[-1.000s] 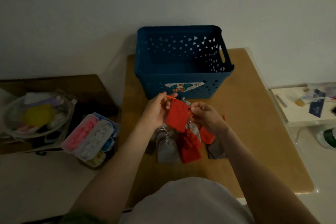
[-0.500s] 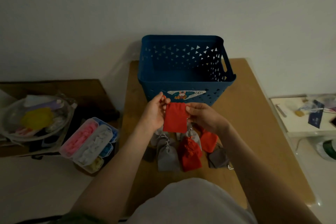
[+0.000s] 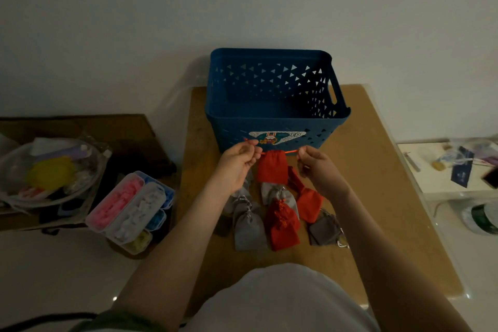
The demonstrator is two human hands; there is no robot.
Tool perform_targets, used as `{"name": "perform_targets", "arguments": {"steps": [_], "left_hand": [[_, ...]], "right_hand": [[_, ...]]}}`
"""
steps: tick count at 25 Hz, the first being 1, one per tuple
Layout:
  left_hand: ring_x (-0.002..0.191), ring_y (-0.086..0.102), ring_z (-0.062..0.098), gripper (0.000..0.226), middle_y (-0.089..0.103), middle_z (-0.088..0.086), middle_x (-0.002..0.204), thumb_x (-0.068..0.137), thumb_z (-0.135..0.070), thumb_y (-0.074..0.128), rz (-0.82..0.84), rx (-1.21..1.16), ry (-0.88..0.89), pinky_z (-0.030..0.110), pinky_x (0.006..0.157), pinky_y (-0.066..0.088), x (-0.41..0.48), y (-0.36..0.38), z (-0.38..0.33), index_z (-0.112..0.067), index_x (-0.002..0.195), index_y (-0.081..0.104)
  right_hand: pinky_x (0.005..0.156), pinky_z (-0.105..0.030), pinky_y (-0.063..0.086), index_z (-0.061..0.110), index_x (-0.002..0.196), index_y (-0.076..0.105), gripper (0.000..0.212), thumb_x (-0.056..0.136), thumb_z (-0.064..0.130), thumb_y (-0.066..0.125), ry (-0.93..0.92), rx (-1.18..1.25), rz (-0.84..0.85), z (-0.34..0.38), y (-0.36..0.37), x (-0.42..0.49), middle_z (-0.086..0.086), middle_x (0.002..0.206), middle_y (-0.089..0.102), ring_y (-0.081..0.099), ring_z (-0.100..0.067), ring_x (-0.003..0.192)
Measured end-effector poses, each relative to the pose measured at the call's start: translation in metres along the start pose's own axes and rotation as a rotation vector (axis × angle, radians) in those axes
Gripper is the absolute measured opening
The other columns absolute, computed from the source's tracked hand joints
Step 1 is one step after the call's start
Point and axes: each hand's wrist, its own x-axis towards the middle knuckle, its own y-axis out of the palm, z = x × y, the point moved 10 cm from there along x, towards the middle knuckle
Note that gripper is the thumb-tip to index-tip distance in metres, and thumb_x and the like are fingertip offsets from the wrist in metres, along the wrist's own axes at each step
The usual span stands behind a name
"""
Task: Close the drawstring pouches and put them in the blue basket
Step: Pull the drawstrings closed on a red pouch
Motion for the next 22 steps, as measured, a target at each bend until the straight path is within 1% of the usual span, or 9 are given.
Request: {"name": "perform_targets", "arguments": {"steps": [3, 5, 8, 10, 14, 16, 17, 20, 22], "left_hand": [[0.066, 0.052, 0.009, 0.023, 0.057, 0.005, 0.078, 0.097, 0.002, 0.042, -0.059, 0.023, 0.021, 0.016, 0.059, 0.043, 0.001, -0.003, -0.008, -0.010, 0.083, 0.056], [0.058, 0.050, 0.006, 0.022, 0.058, 0.004, 0.076, 0.097, 0.000, 0.044, -0.061, 0.026, 0.051, 0.016, 0.051, 0.040, 0.000, 0.000, -0.018, -0.012, 0.082, 0.054], [0.043, 0.046, 0.004, 0.014, 0.066, 0.005, 0.079, 0.099, -0.011, 0.047, 0.019, 0.109, 0.027, 0.016, 0.038, 0.034, -0.005, 0.009, -0.023, -0.014, 0.086, 0.052], [0.041, 0.042, 0.004, 0.014, 0.062, 0.006, 0.075, 0.100, -0.014, 0.046, 0.058, 0.238, 0.006, 0.017, 0.037, 0.032, -0.010, 0.015, -0.021, -0.012, 0.087, 0.054], [0.048, 0.041, 0.008, 0.026, 0.051, 0.001, 0.064, 0.101, -0.018, 0.043, 0.142, 0.615, 0.098, 0.021, 0.044, 0.037, -0.018, 0.035, -0.024, -0.013, 0.082, 0.061], [0.050, 0.045, 0.011, 0.030, 0.054, 0.000, 0.064, 0.101, -0.019, 0.041, 0.177, 0.785, 0.151, 0.026, 0.052, 0.041, -0.020, 0.045, -0.026, -0.015, 0.078, 0.060], [0.052, 0.047, 0.012, 0.028, 0.056, 0.000, 0.066, 0.101, -0.017, 0.040, 0.200, 0.813, 0.143, 0.026, 0.054, 0.042, -0.021, 0.048, -0.024, -0.014, 0.081, 0.059], [0.058, 0.049, 0.011, 0.022, 0.056, 0.004, 0.073, 0.099, -0.002, 0.035, 0.314, 0.641, -0.001, 0.020, 0.052, 0.047, -0.027, 0.057, -0.006, -0.003, 0.106, 0.056], [0.059, 0.048, 0.010, 0.024, 0.053, 0.005, 0.073, 0.098, 0.003, 0.035, 0.374, 0.543, -0.066, 0.019, 0.053, 0.048, -0.033, 0.060, 0.000, 0.001, 0.111, 0.055]], "right_hand": [[0.046, -0.021, 0.025, 0.013, 0.069, 0.042, 0.033, 0.101, 0.004, 0.035, 0.038, -0.068, -0.103, -0.015, -0.020, -0.005, -0.003, 0.059, 0.031, 0.027, -0.014, 0.052], [0.045, -0.019, 0.024, 0.011, 0.070, 0.044, 0.033, 0.102, 0.007, 0.038, 0.064, -0.171, -0.134, -0.018, -0.021, -0.010, -0.003, 0.059, 0.031, 0.027, -0.014, 0.053], [0.049, -0.016, 0.031, 0.007, 0.083, 0.056, 0.020, 0.099, 0.010, 0.046, 0.003, -0.422, -0.155, 0.006, -0.022, -0.011, -0.001, 0.061, 0.043, 0.038, -0.012, 0.056], [0.051, -0.014, 0.037, 0.007, 0.091, 0.056, 0.007, 0.097, 0.010, 0.052, -0.064, -0.447, -0.152, 0.029, -0.019, -0.014, -0.001, 0.065, 0.050, 0.045, -0.009, 0.057], [0.056, -0.013, 0.037, 0.013, 0.082, 0.056, 0.011, 0.091, 0.009, 0.061, -0.193, -0.501, 0.037, 0.067, 0.020, -0.023, 0.007, 0.067, 0.053, 0.046, 0.000, 0.057], [0.063, -0.012, 0.039, 0.010, 0.085, 0.059, 0.010, 0.092, 0.003, 0.057, -0.227, -0.548, 0.131, 0.077, 0.041, -0.027, 0.006, 0.073, 0.057, 0.050, 0.003, 0.063], [0.065, -0.010, 0.041, 0.005, 0.088, 0.061, 0.012, 0.093, 0.000, 0.052, -0.224, -0.550, 0.163, 0.081, 0.048, -0.027, 0.002, 0.077, 0.059, 0.052, 0.003, 0.065], [0.066, -0.012, 0.044, -0.001, 0.098, 0.062, 0.024, 0.096, -0.005, 0.039, -0.161, -0.601, 0.196, 0.082, 0.057, -0.024, -0.006, 0.082, 0.060, 0.056, -0.004, 0.069], [0.065, -0.018, 0.046, 0.002, 0.098, 0.061, 0.022, 0.095, -0.005, 0.040, -0.149, -0.635, 0.165, 0.082, 0.058, -0.020, -0.006, 0.081, 0.061, 0.055, -0.009, 0.068]]}}
